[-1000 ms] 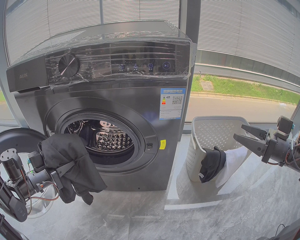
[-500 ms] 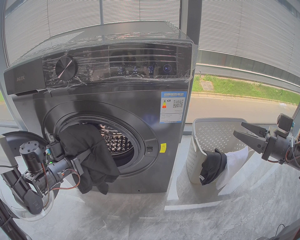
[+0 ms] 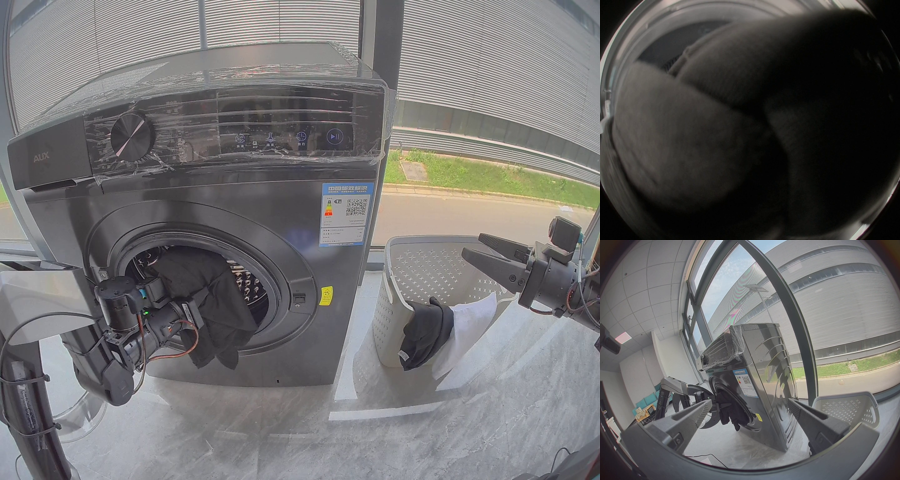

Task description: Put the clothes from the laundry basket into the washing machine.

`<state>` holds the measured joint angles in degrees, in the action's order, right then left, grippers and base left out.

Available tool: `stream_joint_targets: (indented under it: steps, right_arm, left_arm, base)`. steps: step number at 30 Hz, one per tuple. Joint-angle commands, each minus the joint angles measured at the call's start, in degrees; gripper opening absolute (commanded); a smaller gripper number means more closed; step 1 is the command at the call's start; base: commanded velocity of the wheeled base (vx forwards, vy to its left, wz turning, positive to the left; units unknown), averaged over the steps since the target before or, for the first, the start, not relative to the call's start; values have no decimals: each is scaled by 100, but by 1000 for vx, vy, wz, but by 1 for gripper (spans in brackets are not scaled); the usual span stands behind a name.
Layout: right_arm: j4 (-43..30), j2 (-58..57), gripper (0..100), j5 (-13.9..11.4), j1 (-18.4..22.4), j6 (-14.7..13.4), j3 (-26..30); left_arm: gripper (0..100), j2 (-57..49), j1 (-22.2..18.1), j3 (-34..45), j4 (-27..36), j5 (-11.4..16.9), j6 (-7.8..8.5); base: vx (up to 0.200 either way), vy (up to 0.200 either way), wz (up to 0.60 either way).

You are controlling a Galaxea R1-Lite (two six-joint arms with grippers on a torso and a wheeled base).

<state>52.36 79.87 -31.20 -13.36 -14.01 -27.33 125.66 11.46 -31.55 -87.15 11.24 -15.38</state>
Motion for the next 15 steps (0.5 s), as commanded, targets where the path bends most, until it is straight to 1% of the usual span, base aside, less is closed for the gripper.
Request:
stream_joint_targets:
  steps: [1, 2, 3, 4, 6, 10, 12, 15]
  right_arm:
    - [2, 160, 100, 8, 9, 3, -97]
    - [2, 169, 100, -1, 18, 3, -97]
    - [2, 169, 100, -1, 18, 3, -97]
    - [2, 195, 100, -1, 70, 30, -97]
    - [2, 195, 100, -1, 106, 30, -106]
    - [2, 213, 100, -1, 114, 21, -97]
    - [2, 222, 100, -1, 114, 30, -97]
    - [2, 239, 100, -1, 132, 30, -97]
  left_arm:
    - [0, 767, 5, -914, -30, -236, -193]
    - [0, 811, 5, -1055, -39, -324, -246]
    - [0, 811, 5, -1055, -39, -324, -246]
    - [0, 934, -3, -1407, -56, -570, -413]
    - [0, 1092, -12, -1679, -65, -702, -483]
    - [0, 1338, -3, -2031, -92, -737, -509]
    - [0, 1400, -12, -2162, -100, -746, -562]
    - [0, 1532, -56, -2347, -100, -860, -685]
  base:
    - [0, 0, 0]
    - [0, 0, 0]
    - [0, 0, 0]
    - [0, 0, 0]
    - [0, 0, 0]
    - [0, 0, 0]
    - [0, 0, 0]
    - [0, 0, 0]
